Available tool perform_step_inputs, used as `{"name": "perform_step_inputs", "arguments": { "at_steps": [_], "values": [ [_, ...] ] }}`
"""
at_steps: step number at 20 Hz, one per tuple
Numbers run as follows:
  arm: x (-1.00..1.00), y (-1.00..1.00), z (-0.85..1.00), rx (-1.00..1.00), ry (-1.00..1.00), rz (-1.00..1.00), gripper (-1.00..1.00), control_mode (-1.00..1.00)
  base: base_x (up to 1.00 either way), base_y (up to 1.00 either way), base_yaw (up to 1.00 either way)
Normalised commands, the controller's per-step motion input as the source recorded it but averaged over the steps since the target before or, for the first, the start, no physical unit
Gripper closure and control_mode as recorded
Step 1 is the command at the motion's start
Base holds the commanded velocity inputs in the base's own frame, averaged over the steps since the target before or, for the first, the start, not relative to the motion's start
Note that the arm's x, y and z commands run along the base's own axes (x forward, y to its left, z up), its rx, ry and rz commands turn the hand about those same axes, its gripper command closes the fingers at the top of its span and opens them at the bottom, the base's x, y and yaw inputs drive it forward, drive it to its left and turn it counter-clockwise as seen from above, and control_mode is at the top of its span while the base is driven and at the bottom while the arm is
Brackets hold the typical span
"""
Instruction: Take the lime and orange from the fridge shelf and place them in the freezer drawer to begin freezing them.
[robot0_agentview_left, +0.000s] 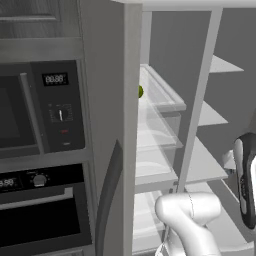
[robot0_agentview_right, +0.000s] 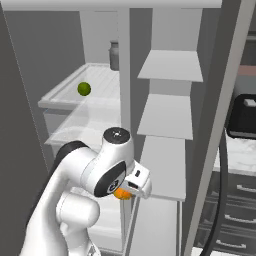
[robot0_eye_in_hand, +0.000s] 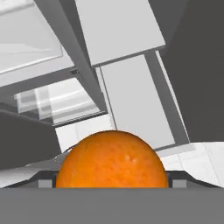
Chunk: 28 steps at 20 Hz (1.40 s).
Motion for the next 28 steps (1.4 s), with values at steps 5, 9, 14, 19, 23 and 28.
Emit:
{"name": "perform_step_inputs", "arguments": {
  "at_steps": [5, 9, 14, 19, 23, 28],
  "values": [
    [0.22, -0.37, -0.76, 0.0, 0.24, -0.07, 1.0, -1.0, 0.0, 0.0, 0.0],
    [0.33, -0.13, -0.67, 0.0, 0.07, -0.02, 1.0, -1.0, 0.0, 0.0, 0.0],
    [0.06, -0.11, -0.71, 0.0, 0.0, 0.0, 1.0, -1.0, 0.0, 0.0, 0.0],
    [0.12, -0.03, -0.56, 0.0, 0.0, 0.0, 1.0, -1.0, 0.0, 0.0, 0.0],
    [0.16, -0.03, -0.55, 0.0, 0.0, 0.0, 1.0, -1.0, 0.0, 0.0, 0.0],
    [0.26, -0.03, -0.56, 0.0, 0.04, 0.0, 1.0, -1.0, 0.0, 0.0, 0.0]
  ]
}}
